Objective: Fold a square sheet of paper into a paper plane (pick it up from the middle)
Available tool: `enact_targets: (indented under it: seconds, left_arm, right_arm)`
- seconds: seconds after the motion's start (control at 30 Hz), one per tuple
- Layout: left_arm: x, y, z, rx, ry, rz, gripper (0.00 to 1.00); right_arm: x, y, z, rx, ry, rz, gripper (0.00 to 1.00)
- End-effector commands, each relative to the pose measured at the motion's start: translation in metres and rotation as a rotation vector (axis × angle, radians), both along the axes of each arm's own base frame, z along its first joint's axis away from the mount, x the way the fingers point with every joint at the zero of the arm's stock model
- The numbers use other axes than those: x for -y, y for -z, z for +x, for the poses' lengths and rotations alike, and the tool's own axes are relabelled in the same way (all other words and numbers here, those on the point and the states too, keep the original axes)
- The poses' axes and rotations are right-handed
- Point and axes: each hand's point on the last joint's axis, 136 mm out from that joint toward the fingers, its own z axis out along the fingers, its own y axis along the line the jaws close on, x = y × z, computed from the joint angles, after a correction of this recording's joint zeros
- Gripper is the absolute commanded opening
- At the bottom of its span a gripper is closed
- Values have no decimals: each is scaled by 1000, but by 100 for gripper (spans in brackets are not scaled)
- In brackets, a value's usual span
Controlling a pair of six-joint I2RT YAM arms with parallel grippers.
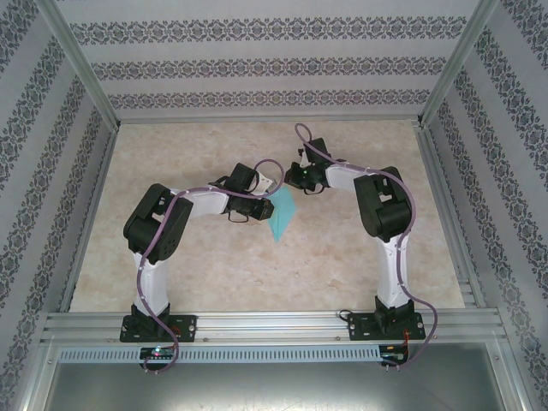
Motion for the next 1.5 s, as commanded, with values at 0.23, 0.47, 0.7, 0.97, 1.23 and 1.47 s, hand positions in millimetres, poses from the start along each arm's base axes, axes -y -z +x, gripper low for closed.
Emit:
enact_targets:
  seconds: [0.23,0.47,0.7,0.97,1.23,1.47]
  left_arm:
    - [-15,47,-33,-165,-3,97,14]
    - [-14,46,-33,-183,-11,72,15]
    - [-15,45,-32,-195,-20,52,14]
    - [-15,46,-31,-213,-28,33,15]
    - [-19,51,-30,-227,-35,53,15]
    - [-17,52,-30,-236,-32,45,14]
  right_arm:
    - [-12,-43,-90,-7,-75,155,2]
    - [-36,-30,-132,-57,-103,175,2]
    - [-47,-15,-134,-75,-111,150,1]
    - [-46,4,-133,-100,-115,90,1]
    - [-36,17,-156,-134,-149,9,1]
    - [-49,-21,-138,-64,-96,204,0]
